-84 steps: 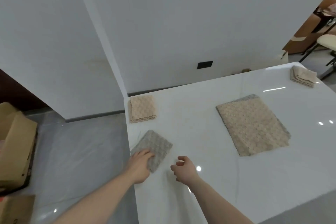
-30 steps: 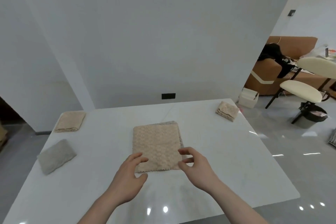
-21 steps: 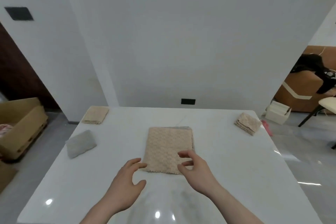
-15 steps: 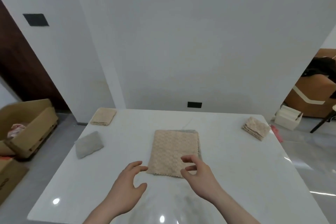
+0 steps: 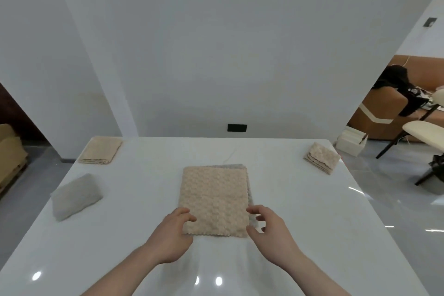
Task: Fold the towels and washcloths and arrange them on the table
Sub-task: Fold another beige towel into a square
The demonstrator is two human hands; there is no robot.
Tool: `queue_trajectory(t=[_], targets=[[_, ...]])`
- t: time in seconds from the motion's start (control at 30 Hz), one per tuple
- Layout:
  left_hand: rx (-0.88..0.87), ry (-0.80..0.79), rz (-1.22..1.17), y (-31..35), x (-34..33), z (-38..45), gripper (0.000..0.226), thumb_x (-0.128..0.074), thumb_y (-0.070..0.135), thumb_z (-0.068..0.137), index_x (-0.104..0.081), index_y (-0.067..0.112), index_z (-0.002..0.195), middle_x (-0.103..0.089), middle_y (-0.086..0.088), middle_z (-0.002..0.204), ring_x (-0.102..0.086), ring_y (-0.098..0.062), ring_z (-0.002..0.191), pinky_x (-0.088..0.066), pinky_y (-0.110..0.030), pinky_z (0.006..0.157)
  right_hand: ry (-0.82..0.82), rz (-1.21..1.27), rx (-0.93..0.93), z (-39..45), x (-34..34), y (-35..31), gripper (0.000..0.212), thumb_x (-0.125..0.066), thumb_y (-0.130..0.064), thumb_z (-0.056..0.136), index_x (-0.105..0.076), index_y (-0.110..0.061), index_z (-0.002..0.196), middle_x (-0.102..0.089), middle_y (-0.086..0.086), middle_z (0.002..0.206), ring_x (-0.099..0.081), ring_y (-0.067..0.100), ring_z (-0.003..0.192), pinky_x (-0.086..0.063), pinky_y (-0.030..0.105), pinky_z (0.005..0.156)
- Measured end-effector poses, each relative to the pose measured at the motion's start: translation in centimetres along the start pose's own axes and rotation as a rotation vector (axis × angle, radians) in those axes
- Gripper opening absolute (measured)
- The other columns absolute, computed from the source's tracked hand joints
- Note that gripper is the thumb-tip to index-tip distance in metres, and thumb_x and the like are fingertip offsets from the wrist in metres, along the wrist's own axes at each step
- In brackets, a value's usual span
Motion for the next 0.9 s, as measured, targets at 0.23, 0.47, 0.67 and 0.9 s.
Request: queue_trajectory(t=[0.23, 0.47, 0.67, 0.9], targets=[[0.012, 0.014, 0.126, -4.2, -6.7, 7.3, 0.067, -0.053, 0.037, 0.087, -0.035, 0.034, 0.152, -0.018, 0.012, 0.164, -0.022, -0.015, 0.150, -0.025, -0.028, 0.120, -0.083, -0.215, 0.065, 7.1, -5.4, 6.6, 0.044, -0.066, -0.034, 0.084, -0.055, -0.040, 0.127, -0.050, -0.026, 0.128, -0.046, 0.003, 0.125, -0.035, 0.013, 0.098], [-0.145, 0.425, 0.162, -8.9, -12.5, 10.1, 0.063, -0.043, 0.057, 0.089, -0.037, 0.043, 0.150, -0.026, 0.027, 0.157, -0.024, -0.003, 0.147, -0.025, -0.035, 0.121, 0.177, -0.417, 0.324, 9.4, -11.9, 14.6, 0.047, -0.054, -0.062, 0.089, -0.048, -0.049, 0.135, -0.038, -0.035, 0.139, -0.033, -0.007, 0.129, -0.023, 0.021, 0.111], [-0.214, 0.528, 0.141, -9.4, -12.9, 10.0, 0.058, -0.037, 0.056, 0.089, -0.044, 0.045, 0.146, -0.031, 0.033, 0.153, -0.026, 0.003, 0.144, -0.024, -0.030, 0.120, 0.279, -0.328, 0.422, 9.8, -12.0, 15.8, 0.029, -0.056, -0.049, 0.096, -0.061, -0.050, 0.125, -0.045, -0.040, 0.133, -0.036, -0.012, 0.127, -0.027, 0.019, 0.110], [-0.284, 0.746, 0.128, -8.8, -11.6, 8.3, 0.034, -0.045, 0.044, 0.101, -0.071, 0.031, 0.120, -0.064, 0.020, 0.126, -0.055, -0.008, 0.119, -0.040, -0.029, 0.107, 0.349, -0.273, 0.460, 9.4, -11.2, 15.3, 0.023, -0.064, -0.042, 0.094, -0.075, -0.038, 0.113, -0.064, -0.025, 0.126, -0.055, 0.001, 0.120, -0.037, 0.016, 0.103]])
Point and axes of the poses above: each hand's wrist, its own z-axis towards the middle knuckle, its own x-axis out of the back of the hand, y = z × x, the point moved 10 cm from there along z, towards the middle knuckle
